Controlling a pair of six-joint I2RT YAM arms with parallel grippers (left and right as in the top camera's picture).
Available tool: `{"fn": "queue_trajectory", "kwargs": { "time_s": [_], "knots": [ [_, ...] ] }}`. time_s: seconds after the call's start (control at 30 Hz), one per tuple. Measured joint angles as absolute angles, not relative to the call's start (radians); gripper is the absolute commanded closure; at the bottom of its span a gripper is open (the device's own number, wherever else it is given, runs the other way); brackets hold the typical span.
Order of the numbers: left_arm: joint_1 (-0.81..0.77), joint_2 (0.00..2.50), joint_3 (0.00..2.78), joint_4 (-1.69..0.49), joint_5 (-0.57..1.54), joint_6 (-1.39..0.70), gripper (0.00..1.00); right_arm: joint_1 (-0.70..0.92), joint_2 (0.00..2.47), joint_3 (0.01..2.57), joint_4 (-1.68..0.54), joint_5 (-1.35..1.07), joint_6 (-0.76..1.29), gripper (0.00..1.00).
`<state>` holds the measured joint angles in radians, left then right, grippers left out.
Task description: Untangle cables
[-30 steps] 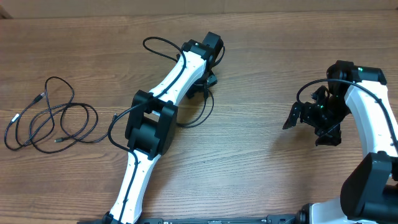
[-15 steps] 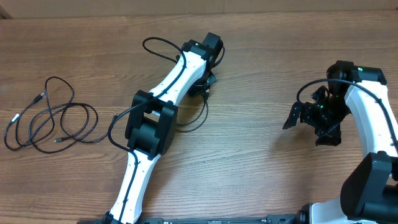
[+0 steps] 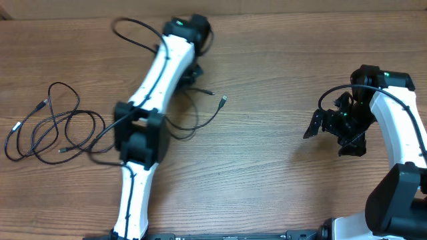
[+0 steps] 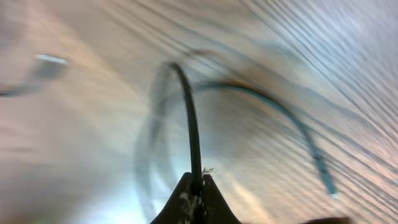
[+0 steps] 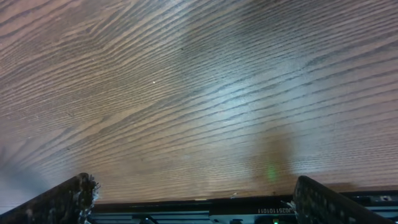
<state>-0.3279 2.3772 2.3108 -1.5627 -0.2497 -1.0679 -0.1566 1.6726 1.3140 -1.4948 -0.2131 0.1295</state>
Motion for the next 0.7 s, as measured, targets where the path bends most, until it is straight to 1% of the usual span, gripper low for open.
{"fn": "queue_trajectory", "kwargs": {
  "time_s": [0.13, 0.27, 0.43, 0.6, 0.7],
  "knots": [
    [-0.258, 2.238, 2.329, -1.677, -0.348, -1.062, 0.96, -0.157, 1.673, 1.314, -1.495, -0.213, 0.13, 0.0],
    [-0.145, 2.091, 2.339, -1.683, -0.379, -1.008, 0.96, -0.157, 1.673, 1.314, -1.495, -0.213, 0.13, 0.0],
    [0.034, 1.94, 2.343, -1.684, -0.396, -0.953, 0.96, -0.157, 1.673, 1.314, -1.495, -0.213, 0.13, 0.0],
    [0.229, 1.827, 2.343, -1.684, -0.397, -0.8, 0.96, -0.157, 1.673, 1.314, -1.495, -0.213, 0.13, 0.0],
    [0.353, 1.79, 2.343, -1.684, -0.361, -0.716, 0.96, -0.157, 1.673, 1.314, -1.495, -0.213, 0.13, 0.0]
  ]
}}
